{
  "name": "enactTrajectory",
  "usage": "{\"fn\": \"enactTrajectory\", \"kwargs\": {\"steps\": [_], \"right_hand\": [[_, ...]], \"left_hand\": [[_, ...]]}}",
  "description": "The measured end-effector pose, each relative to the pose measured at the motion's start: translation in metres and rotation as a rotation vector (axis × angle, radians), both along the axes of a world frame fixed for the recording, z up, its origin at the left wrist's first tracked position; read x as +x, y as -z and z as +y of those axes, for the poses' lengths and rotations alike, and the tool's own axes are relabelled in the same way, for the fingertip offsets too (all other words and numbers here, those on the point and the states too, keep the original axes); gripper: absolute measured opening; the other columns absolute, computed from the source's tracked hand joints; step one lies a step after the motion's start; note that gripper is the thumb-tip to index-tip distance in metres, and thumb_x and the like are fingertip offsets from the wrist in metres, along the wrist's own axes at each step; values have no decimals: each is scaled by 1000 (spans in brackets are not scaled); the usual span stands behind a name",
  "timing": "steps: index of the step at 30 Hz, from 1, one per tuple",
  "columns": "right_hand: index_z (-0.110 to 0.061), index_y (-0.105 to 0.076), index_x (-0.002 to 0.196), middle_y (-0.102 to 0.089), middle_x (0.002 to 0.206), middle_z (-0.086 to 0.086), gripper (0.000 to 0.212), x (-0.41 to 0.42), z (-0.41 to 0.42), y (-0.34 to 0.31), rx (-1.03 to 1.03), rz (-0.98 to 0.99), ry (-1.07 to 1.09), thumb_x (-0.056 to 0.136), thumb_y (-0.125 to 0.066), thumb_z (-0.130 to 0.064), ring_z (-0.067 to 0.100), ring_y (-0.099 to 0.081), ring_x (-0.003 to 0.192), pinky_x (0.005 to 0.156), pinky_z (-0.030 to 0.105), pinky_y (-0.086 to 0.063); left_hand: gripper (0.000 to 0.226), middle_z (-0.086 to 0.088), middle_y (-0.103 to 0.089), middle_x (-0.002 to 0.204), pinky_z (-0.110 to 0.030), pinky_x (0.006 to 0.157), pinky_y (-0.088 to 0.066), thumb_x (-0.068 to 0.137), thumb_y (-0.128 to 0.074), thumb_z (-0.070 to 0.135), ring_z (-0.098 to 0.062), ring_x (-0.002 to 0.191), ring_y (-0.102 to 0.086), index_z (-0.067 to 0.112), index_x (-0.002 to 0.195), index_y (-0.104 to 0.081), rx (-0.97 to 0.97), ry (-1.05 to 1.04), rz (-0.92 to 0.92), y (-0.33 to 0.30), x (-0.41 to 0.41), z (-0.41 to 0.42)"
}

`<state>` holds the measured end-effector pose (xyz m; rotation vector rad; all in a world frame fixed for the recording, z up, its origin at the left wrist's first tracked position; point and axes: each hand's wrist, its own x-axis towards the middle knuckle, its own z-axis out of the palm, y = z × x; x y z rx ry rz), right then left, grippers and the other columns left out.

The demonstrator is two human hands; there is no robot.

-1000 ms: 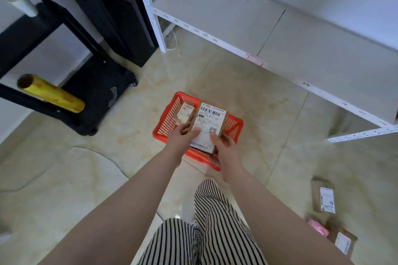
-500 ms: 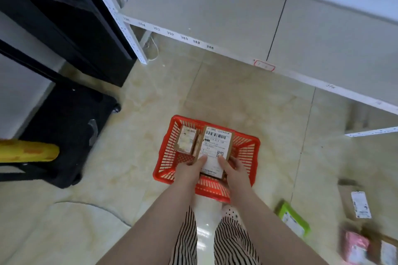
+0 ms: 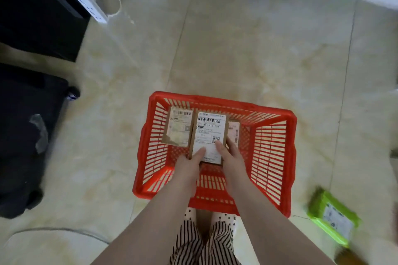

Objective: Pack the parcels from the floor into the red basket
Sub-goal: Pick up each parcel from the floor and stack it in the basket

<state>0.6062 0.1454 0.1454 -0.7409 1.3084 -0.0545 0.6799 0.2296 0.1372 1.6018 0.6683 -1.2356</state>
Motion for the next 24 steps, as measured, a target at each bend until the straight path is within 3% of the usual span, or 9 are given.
{"fn": "enactTrajectory", "kwargs": {"steps": [3, 6, 9, 13, 24], "right_hand": [[-24, -47, 141, -65, 127, 0, 49, 6, 4, 38, -51, 23, -35, 94, -60, -25, 13, -64, 109, 79, 21, -52], [-23, -47, 140, -61, 127, -2, 49, 11, 8, 65, -156, 62, -95, 93, -62, -27, 13, -59, 112, 90, 25, -48], [-27, -47, 140, -57, 132, -2, 53, 14, 6, 84, -194, 95, -144, 90, -63, -35, 17, -53, 122, 102, 35, -44], [-21, -49, 140, -61, 132, -1, 47, 17, -3, 96, -203, 81, -184, 95, -59, -24, 18, -57, 121, 103, 35, -46], [-23, -39, 148, -53, 143, 1, 50, 27, -6, 108, -254, 199, -307, 99, -49, -24, 23, -47, 132, 111, 42, -39]], "left_hand": [[47, -9, -69, 117, -46, 96, -52, 82, -73, 26, -28, 104, -67, 11, 125, -60, 54, -54, -12, 36, -2, -4], [61, -8, -65, 126, -42, 100, -48, 77, -76, 33, -29, 114, -61, 10, 130, -56, 134, -53, -63, 59, -1, -11], [61, -8, -60, 133, -40, 102, -46, 84, -73, 25, -28, 121, -57, 9, 138, -49, 140, -80, -111, 73, 1, -18], [61, -9, -59, 134, -45, 104, -46, 85, -71, 26, -30, 121, -56, 10, 139, -48, 187, -112, -83, 82, 5, -24], [61, -9, -61, 132, -49, 103, -46, 84, -71, 31, -31, 119, -58, 12, 138, -49, 233, -144, -76, 95, 15, -29]]}}
